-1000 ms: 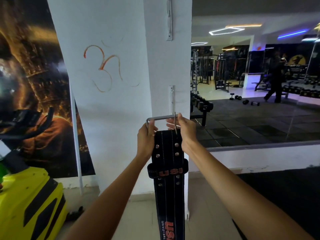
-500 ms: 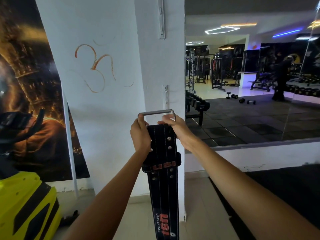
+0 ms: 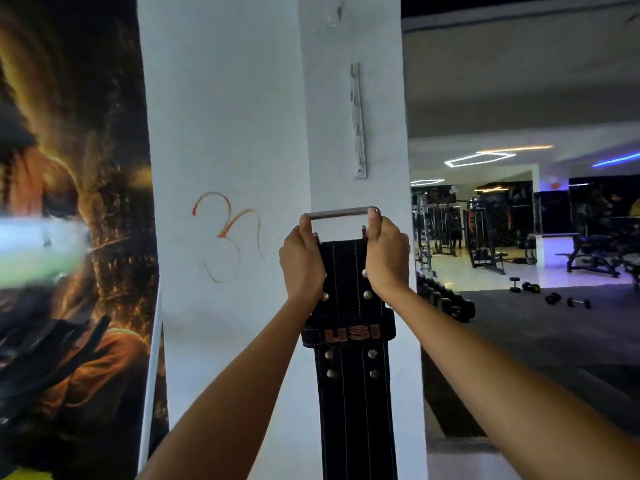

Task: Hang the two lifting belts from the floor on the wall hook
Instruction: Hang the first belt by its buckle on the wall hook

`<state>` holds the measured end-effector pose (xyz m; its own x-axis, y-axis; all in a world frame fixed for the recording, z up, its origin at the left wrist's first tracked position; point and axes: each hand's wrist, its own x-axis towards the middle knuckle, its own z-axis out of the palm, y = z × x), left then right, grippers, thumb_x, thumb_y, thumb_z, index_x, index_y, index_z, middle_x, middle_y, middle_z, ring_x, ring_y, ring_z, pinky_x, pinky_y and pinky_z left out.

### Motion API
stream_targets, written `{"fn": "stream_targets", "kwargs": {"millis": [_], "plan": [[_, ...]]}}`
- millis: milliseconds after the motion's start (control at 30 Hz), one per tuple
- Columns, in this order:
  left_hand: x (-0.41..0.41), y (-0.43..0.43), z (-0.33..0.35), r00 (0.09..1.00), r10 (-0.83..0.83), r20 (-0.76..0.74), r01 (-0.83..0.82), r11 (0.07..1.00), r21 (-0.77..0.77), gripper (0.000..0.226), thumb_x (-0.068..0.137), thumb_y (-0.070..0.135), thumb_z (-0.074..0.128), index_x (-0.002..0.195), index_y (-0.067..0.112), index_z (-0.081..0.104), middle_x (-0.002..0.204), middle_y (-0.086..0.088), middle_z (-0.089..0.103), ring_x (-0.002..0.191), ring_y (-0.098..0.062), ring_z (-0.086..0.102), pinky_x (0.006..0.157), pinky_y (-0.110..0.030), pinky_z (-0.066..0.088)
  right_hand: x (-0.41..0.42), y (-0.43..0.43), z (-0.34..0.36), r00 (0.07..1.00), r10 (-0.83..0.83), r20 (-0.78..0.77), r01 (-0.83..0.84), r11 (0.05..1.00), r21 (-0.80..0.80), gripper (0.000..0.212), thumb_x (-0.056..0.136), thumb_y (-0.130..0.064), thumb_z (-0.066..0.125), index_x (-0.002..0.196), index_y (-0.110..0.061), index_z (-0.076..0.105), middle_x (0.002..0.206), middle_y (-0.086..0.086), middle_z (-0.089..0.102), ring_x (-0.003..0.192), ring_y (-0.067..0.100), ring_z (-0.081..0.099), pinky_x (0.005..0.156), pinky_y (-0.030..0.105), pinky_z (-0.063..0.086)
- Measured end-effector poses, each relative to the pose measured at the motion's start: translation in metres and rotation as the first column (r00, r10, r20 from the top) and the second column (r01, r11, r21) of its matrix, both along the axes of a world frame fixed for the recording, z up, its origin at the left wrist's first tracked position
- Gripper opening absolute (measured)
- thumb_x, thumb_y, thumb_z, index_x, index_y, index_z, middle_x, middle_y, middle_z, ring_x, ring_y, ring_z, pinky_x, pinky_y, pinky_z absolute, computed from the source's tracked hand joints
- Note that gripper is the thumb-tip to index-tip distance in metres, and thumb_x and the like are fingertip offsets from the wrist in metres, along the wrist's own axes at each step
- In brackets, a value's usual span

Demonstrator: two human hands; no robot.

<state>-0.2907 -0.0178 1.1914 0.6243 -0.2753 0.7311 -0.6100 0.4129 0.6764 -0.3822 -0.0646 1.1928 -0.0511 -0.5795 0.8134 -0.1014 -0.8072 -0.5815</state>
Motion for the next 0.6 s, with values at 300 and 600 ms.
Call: {"fn": "stream_targets", "kwargs": {"millis": [300, 600], "plan": [[0.071, -0.144, 0.134, 0.979, -0.011, 0.201, 0.031, 0.995, -0.098, 0.049, 0.101, 0.034, 0.028, 0.065, 0.006, 0.045, 0.056, -0.001, 0.045, 0.054, -0.016, 0.043, 0.056, -0.033, 0.03, 0.066, -0.144, 0.135, 0.979, -0.18, 0.09, 0.188, 0.978, -0.093, 0.056, 0.099, -0.041, 0.023, 0.096, 0.001, 0.06, 0.097, 0.024, 0.066, 0.094, 0.04, 0.06, 0.072, 0.041, 0.042], [0.098, -0.255, 0.224, 0.981, -0.018, 0.191, 0.034, 0.996, -0.084, 0.052, 0.101, 0.036, 0.028, 0.088, -0.003, 0.059, 0.081, -0.011, 0.06, 0.083, -0.031, 0.055, 0.069, -0.031, 0.032, 0.09, -0.247, 0.222, 0.96, -0.253, 0.123, 0.262, 0.963, -0.06, 0.054, 0.1, -0.038, 0.025, 0.095, 0.002, 0.06, 0.095, 0.02, 0.064, 0.088, 0.034, 0.058, 0.069, 0.036, 0.04]]}}
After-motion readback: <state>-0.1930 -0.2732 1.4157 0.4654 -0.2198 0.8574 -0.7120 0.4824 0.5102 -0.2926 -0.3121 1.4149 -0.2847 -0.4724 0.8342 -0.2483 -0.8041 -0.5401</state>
